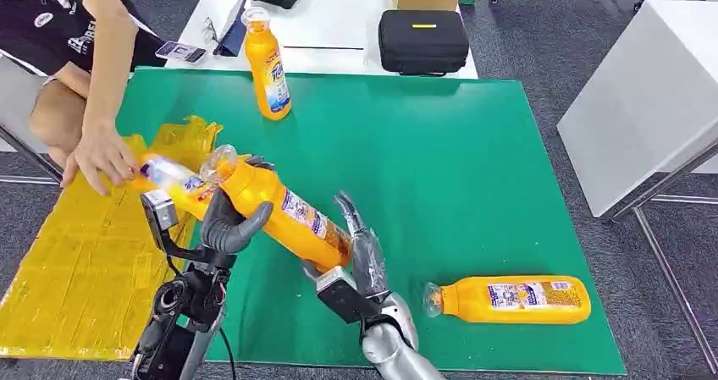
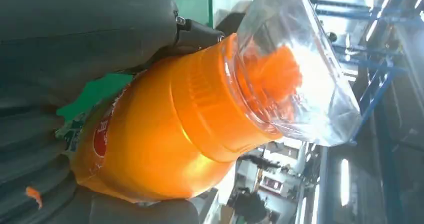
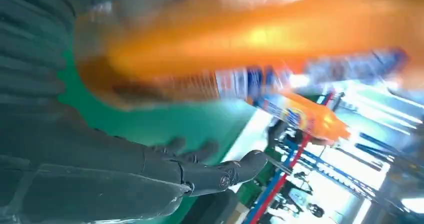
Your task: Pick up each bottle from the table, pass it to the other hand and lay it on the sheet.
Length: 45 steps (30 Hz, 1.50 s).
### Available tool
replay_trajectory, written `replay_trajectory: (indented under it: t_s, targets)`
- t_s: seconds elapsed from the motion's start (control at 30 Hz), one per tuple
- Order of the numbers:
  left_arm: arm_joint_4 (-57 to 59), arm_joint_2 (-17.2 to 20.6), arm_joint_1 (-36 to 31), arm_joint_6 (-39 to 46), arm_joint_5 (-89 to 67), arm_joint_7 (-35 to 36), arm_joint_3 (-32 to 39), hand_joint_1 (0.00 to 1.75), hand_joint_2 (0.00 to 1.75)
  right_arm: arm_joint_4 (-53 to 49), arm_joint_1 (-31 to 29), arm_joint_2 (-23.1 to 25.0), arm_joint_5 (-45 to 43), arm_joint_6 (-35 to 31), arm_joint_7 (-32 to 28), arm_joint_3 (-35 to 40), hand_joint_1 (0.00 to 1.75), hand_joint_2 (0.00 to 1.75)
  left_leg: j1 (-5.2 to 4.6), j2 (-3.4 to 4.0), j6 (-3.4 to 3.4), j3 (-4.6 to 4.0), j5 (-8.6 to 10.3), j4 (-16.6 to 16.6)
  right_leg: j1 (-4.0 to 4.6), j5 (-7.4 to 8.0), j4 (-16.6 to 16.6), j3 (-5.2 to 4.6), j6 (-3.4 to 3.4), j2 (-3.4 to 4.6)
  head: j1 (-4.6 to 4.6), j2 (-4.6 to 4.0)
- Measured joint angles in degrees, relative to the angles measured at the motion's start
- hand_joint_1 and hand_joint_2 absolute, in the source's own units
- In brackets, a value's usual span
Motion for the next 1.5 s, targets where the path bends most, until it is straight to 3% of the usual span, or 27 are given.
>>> replay_trajectory:
  t_s: [0.23, 0.27, 0.53, 0.67, 0.8, 0.83, 0.97, 1.07, 1.17, 1.33, 1.5]
  targets:
    - [0.0, 0.0, 0.2, 0.7, 0.3, 0.0, 1.4, 1.75, 1.75, -5.7, 1.1, -1.2, -2.8, 2.5, -0.5, -0.5, 0.0, 1.75, 0.0, 0.0, 0.0, 0.0, 0.0, 0.0, 0.0, 0.0, 0.0, 0.0, 0.0, 0.01, 0.0, 0.0]
    - [-0.1, 0.0, 0.2, 1.3, 0.2, -0.3, 1.7, 1.75, 1.75, -6.9, 1.7, -1.4, -3.9, 3.6, -0.6, -0.6, 0.0, 0.0, 0.0, 0.0, 0.0, 0.0, 0.0, 0.0, 0.0, 0.01, 0.0, 0.0, 0.0, 0.01, -0.02, 0.0]
    - [-4.1, 0.1, 1.0, 16.2, -14.8, -5.0, 2.7, 1.75, 1.75, -27.3, 9.9, -4.3, -15.3, 14.6, 0.2, -3.5, 0.0, 0.0, -0.01, -0.01, 0.0, -0.04, -0.02, 0.0, -0.01, 0.0, 0.0, -0.02, 0.0, 0.0, 0.0, 0.0]
    - [-7.1, 0.2, 2.2, 39.5, -42.1, -4.5, 1.7, 1.75, 1.75, -37.0, 14.6, -5.0, -17.4, 16.2, 1.1, -5.6, 0.0, 0.0, -0.02, -0.02, 0.0, -0.08, -0.03, 0.0, -0.01, 0.0, 0.0, -0.1, 0.0, 0.01, -0.02, 0.0]
    - [-8.2, 0.4, 2.3, 48.0, -61.4, 1.0, 0.5, 1.75, 1.75, -43.8, 17.4, -5.4, -17.8, 17.4, 1.4, -8.1, 0.0, 0.0, -0.01, -0.05, 0.0, -0.07, -0.03, 0.0, 0.0, -0.03, 0.0, -0.07, 0.01, -0.02, 0.0, 0.0]
    - [-8.2, 0.4, 2.3, 49.4, -64.6, 1.8, 0.3, 1.75, 1.75, -45.4, 18.0, -5.5, -17.9, 17.7, 1.4, -8.8, 0.0, 1.75, -0.01, -0.03, 0.0, -0.08, -0.03, 0.0, 0.0, 0.0, 0.0, -0.08, 0.01, -0.01, -0.02, 0.0]
    - [-7.9, 0.7, 2.2, 54.9, -79.5, 8.4, -0.4, 1.75, 1.75, -48.7, 19.2, -5.7, -18.1, 18.0, 1.4, -10.6, 0.0, 1.75, -0.02, -0.01, 0.0, -0.04, -0.02, 0.0, -0.01, 0.02, 0.0, -0.09, 0.01, 0.0, -0.02, 0.0]
    - [-3.8, 2.9, -0.1, 57.2, -101.4, 23.1, -2.9, 1.75, 1.75, -50.7, 19.4, -5.8, -18.0, 19.1, 2.1, -12.2, 0.0, 1.75, -0.01, -0.04, 0.03, -0.01, 0.02, 0.0, -0.01, 0.02, 0.0, -0.05, 0.01, -0.03, 0.02, 0.0]
    - [1.9, 6.1, -2.8, 57.8, -104.5, 34.7, -9.1, 1.75, 1.75, -52.2, 19.5, -5.9, -18.2, 19.9, 2.7, -13.7, 0.0, 1.75, -0.01, 0.07, 0.03, 0.01, 0.01, 0.0, 0.0, 0.07, 0.0, -0.08, -0.02, 0.03, -0.02, 0.0]
    - [11.8, 10.1, -7.3, 57.2, -104.8, 43.8, -19.5, 1.75, 1.75, -53.7, 20.0, -6.1, -18.8, 20.9, 3.4, -16.1, 0.0, 1.75, -0.02, 0.04, 0.05, 0.0, 0.05, 0.0, -0.01, 0.06, 0.0, -0.05, -0.01, 0.02, 0.0, 0.0]
    - [21.6, 12.1, -10.3, 56.5, -104.8, 43.5, -24.8, 1.75, 1.75, -54.5, 20.8, -6.1, -16.7, 22.8, 5.2, -18.6, 0.0, 1.75, -0.03, 0.05, 0.05, -0.03, 0.03, 0.0, -0.01, 0.06, 0.0, -0.07, -0.01, 0.03, 0.0, 0.0]
